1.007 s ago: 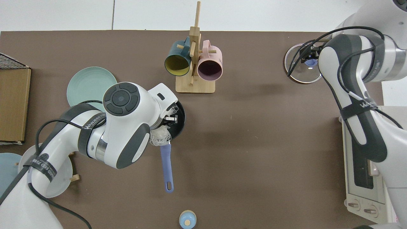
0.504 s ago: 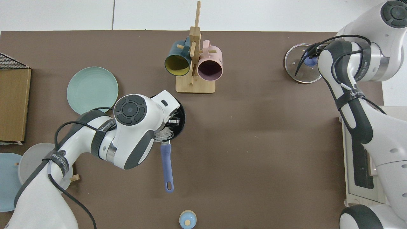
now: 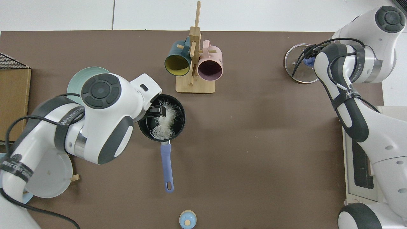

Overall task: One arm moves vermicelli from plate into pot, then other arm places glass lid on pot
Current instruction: 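Open the left gripper to drop the vermicelli into the black pot, then withdraw the left gripper while the right gripper grasps the glass lid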

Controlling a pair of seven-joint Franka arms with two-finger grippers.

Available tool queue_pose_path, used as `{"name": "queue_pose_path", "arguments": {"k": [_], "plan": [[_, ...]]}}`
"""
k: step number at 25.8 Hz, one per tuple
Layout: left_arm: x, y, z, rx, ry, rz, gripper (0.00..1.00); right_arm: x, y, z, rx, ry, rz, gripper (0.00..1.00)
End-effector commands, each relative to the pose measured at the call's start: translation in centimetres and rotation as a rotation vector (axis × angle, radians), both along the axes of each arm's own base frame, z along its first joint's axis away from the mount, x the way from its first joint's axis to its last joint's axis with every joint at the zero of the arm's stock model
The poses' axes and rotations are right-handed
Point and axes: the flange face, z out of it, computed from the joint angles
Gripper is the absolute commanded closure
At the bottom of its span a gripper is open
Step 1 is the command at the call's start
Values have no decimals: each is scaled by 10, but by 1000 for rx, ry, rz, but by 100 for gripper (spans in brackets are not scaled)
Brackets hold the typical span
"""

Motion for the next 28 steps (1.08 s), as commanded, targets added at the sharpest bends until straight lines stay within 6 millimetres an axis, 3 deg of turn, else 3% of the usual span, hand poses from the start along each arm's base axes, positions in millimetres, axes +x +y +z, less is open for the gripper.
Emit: {"name": "queue_pose_path", "arguments": {"k": [1,5,6,9,11,19,26,28], "plan": [[23,59,25,41,19,-40,0,1,4,-15,18,-20,36,0],[31,112,42,62,26,-73,0,7,41,-26,21,-41,52,0],[33,128,45,64,26,-81,0,6,41,-25,20,-40,52,0],[38,170,61,70,21,-74,0,6,17,-25,17,-45,38,0],[40,188,77,50,28,-37,0,5,17,-29,21,-39,40,0],[29,197,135,50,52,-13,0,4,12,-32,20,-33,35,0],[23,187,144,26,34,-73,0,2,15,-38,25,-23,34,3],[23,182,144,26,31,-82,0,2,13,-38,23,-23,34,16]]}}
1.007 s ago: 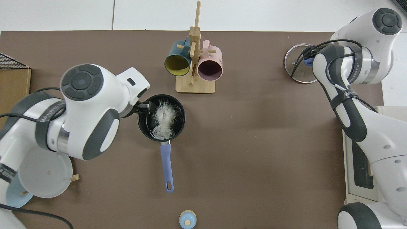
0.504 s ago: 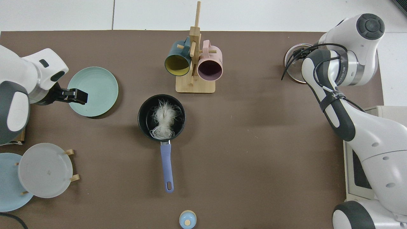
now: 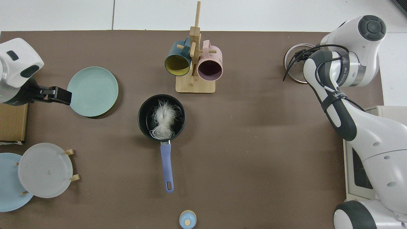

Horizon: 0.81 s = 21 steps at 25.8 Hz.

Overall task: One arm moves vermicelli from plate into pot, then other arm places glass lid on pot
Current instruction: 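Withdraw the left gripper while the right gripper grasps the glass lid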

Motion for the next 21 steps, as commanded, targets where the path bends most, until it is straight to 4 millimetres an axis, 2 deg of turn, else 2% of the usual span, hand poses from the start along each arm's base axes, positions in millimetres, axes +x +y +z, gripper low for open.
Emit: {"name": "queue_pose_path", "arguments": {"k": [1,3,4,5,6,7,10,13,15,18,21], "plan": [[-1,-10,2,-24,6,-35,0,-1,-3,-4,16,-10,13,26],[-1,-9,2,-24,6,-35,0,-1,-3,-5,16,-7,14,49],[-2,-9,1,-23,10,-35,0,-1,-3,-4,15,-9,16,64],[-3,-8,1,-23,20,-36,0,-1,-3,-2,14,-11,21,85],[-4,-4,1,-22,25,-42,0,-1,-3,-2,13,-11,24,95],[-4,1,1,-22,28,-49,0,-1,-2,-1,13,-13,26,100],[-7,16,8,-22,19,-80,0,-1,0,3,18,-18,22,100],[-11,18,13,-22,18,-72,0,-2,-2,22,19,-32,21,100],[-15,19,20,-23,13,-64,0,-4,2,48,30,-57,20,100],[-18,18,15,-22,21,-60,0,-15,14,85,62,-42,25,100],[-23,14,11,-24,20,-46,0,-29,17,125,65,-19,29,100]]}}
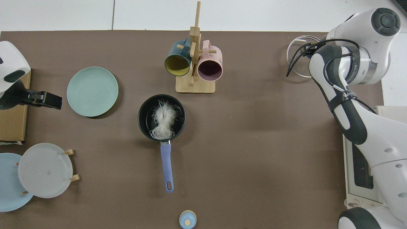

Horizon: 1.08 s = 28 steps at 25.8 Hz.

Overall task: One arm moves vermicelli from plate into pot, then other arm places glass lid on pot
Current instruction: 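Withdraw the left gripper while the right gripper grasps the glass lid, then lift the glass lid with the right gripper and carry it over the pot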

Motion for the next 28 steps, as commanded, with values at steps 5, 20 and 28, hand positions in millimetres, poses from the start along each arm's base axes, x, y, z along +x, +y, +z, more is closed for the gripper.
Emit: {"name": "queue_pose_path", "arguments": {"k": [5,20,28], "plan": [[-13,-5,0,-22,8,5,0,-69,9,147,36,73,36,100],[-10,-8,2,-73,-9,2,0,-179,128,229,-51,164,-102,100],[-10,-9,2,-74,-8,10,0,-228,273,239,-29,150,-65,100]]}}
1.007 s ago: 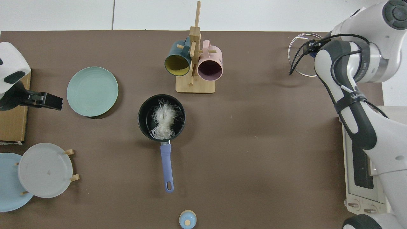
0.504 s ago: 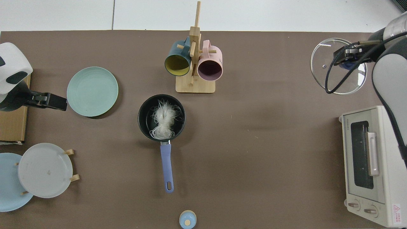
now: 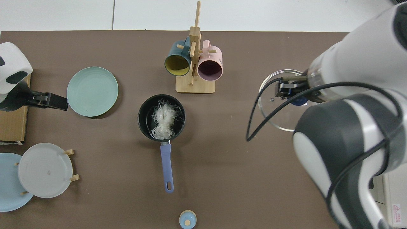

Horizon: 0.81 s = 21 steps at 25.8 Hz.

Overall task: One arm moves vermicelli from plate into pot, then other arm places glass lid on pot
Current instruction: 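Lift the glass lid with the right gripper and carry it over the pot, then lower the glass lid onto the pot with the right gripper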

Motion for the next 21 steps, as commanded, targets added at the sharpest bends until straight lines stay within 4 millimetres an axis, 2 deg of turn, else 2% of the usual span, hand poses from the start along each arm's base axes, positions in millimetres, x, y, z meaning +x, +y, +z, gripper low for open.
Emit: {"name": "queue_pose_path", "arguments": {"k": [1,3,5,7,9,13,15,21], "plan": [[-6,0,2,-18,-12,10,0,-35,71,4,1,-16,-3,100],[-6,0,3,-18,-14,13,0,-43,100,6,20,-33,11,100],[-6,0,3,-18,-14,13,0,-47,135,0,22,-38,32,100],[-6,0,3,-18,-14,15,0,-44,159,-11,14,-48,26,100],[-6,0,3,-18,-14,16,0,-40,188,-14,36,-80,28,100],[-6,0,3,-20,-14,16,0,-26,219,-29,65,-106,41,100],[-6,1,3,-21,-13,33,0,-19,235,-45,73,-106,54,100],[-6,1,3,-22,-13,66,0,-23,315,-103,69,-114,144,100]]}}
